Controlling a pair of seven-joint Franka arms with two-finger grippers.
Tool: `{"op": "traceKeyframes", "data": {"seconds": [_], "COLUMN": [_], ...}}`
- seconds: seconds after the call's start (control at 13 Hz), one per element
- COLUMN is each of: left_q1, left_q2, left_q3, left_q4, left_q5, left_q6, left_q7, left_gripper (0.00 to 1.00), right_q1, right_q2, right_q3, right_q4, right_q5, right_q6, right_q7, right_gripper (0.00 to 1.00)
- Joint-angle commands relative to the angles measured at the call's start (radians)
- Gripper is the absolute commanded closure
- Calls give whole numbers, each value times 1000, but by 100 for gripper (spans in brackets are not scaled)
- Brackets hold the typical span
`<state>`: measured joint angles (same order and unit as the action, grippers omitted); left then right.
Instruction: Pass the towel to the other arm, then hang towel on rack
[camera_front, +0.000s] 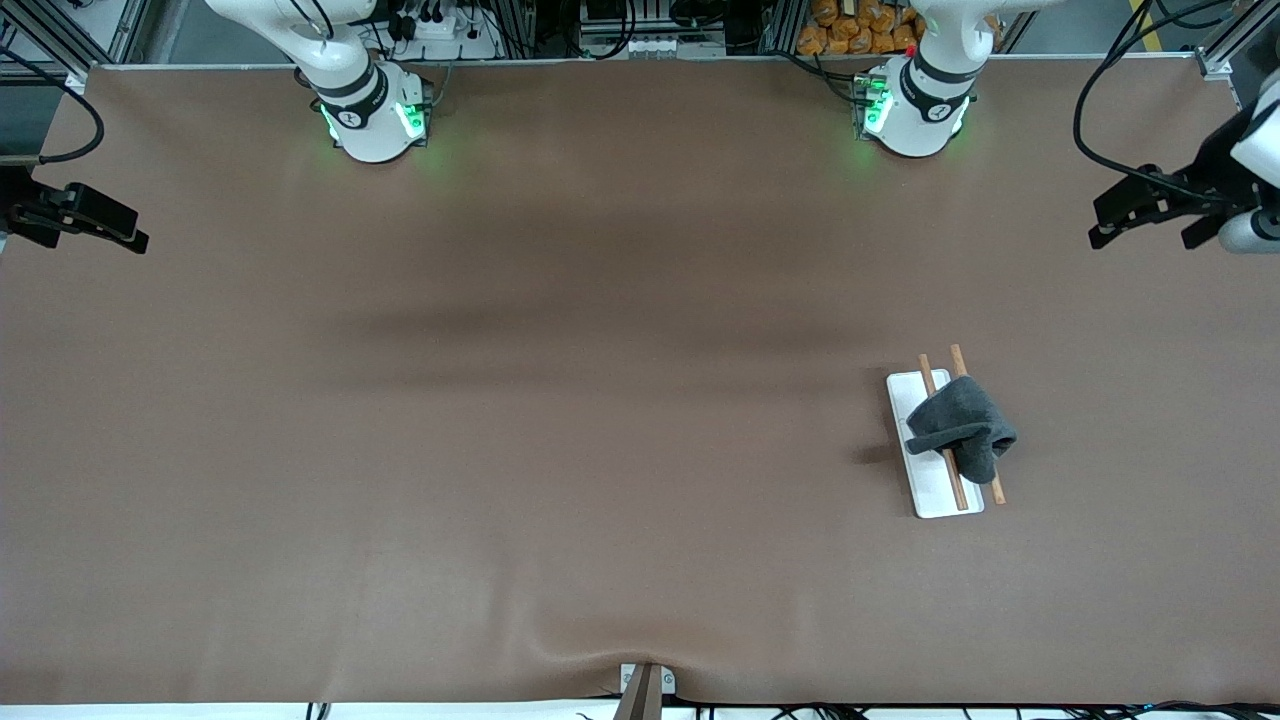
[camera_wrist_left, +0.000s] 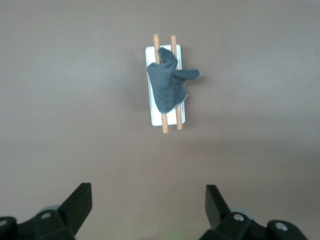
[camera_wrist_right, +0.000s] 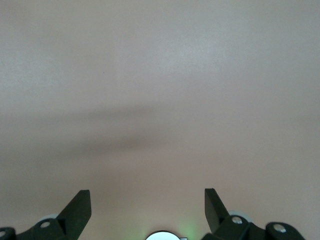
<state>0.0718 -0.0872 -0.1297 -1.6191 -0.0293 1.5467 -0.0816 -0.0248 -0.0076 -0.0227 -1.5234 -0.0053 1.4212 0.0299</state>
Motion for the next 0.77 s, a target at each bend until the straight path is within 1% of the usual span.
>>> {"op": "traceKeyframes", "data": {"seconds": [0.0, 0.23, 0.46, 0.54, 0.62, 0.69], "left_q1": [-23, -35, -41, -58, -105, -128], "left_q2": [-51, -52, -42, -37, -34, -23], "left_q3": [12, 12, 12, 15, 63, 103], "left_q4": [-61, -54, -21, -13, -2, 17], "left_q5": [41, 86, 89, 91, 92, 92], "left_q6": [27, 27, 26, 26, 26, 26], "left_q7": [-41, -33, -12, 5, 28, 49], "left_gripper": [0, 0, 0, 0, 0, 0], "right_q1": [3, 3, 3, 2, 0, 0], "right_q2": [-2, -2, -2, -2, -2, -2], "right_q3": [-3, -5, -5, -5, -5, -5], "right_q4": [6, 6, 6, 6, 8, 8], "right_q5": [2, 2, 2, 1, 1, 2], "right_q6": [-5, 1, 2, 2, 4, 13], "right_q7": [15, 15, 15, 15, 15, 16], "right_gripper": [0, 0, 0, 0, 0, 0]}}
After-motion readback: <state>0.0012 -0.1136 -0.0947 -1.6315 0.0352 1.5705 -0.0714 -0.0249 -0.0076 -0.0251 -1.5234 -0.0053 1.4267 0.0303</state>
